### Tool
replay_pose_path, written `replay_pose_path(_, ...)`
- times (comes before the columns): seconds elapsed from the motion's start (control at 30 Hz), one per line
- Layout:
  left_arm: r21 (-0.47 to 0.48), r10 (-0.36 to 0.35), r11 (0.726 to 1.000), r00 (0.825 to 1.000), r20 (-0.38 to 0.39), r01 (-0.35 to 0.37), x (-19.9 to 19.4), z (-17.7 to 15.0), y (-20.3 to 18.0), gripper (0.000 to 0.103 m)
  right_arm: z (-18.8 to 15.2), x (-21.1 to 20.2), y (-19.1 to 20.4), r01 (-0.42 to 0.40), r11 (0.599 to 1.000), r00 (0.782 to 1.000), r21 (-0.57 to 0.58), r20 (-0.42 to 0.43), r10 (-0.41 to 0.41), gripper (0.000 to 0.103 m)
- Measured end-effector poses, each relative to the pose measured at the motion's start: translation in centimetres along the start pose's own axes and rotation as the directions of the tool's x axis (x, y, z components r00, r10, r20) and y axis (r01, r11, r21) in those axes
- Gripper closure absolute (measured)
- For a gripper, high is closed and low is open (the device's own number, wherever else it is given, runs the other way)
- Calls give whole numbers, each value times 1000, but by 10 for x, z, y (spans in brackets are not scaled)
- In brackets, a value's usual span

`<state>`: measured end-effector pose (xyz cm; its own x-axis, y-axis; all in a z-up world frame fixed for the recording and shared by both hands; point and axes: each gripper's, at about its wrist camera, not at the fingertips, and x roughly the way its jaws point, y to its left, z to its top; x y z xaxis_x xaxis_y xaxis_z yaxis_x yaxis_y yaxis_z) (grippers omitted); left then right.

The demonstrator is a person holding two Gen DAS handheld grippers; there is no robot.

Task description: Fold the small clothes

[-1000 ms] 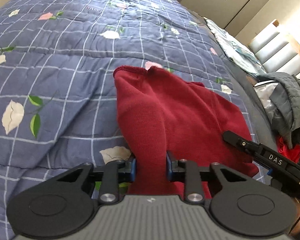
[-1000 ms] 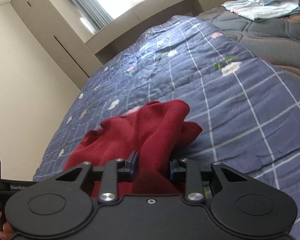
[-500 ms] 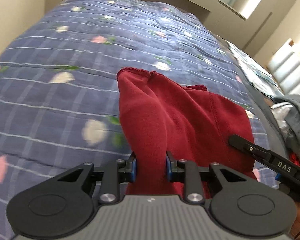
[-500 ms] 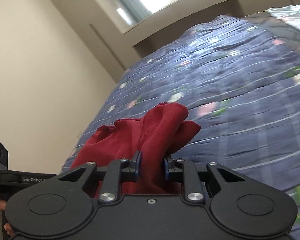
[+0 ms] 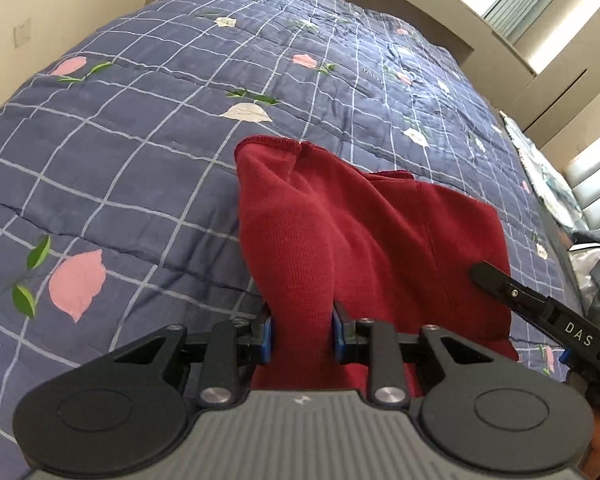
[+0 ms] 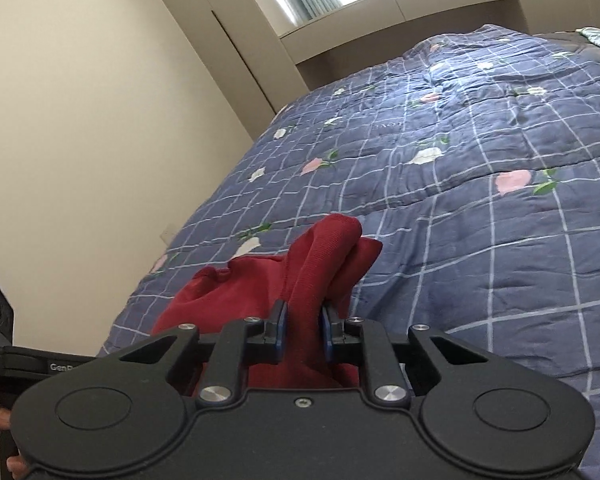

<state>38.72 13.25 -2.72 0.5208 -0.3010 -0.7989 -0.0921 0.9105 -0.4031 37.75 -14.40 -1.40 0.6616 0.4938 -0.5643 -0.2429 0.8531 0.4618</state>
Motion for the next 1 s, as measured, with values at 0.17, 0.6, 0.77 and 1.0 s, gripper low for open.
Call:
replay_pose_path(0.17,25,9,1000,1000,17,-10,-2,-3,-4,62,-1,-1,-10,41,999,999,-2,-7,-41,69)
replay_pose_path(0.6,89,45,994,973,227,-66,-78,-42,-29,11,-9,-61,17,65,990,993,-124,109,-51,8)
replay_pose_path(0.77,116,44,989,934,354,-91,-121,-67,-49,1,-16,-106,41,56,980,981,-192,193,-19,1)
replay_pose_path(1.0,139,46,982,882,468,-125,-167,-111,-66,0,-39,-167,62,59,966,960,-253,280,15,1)
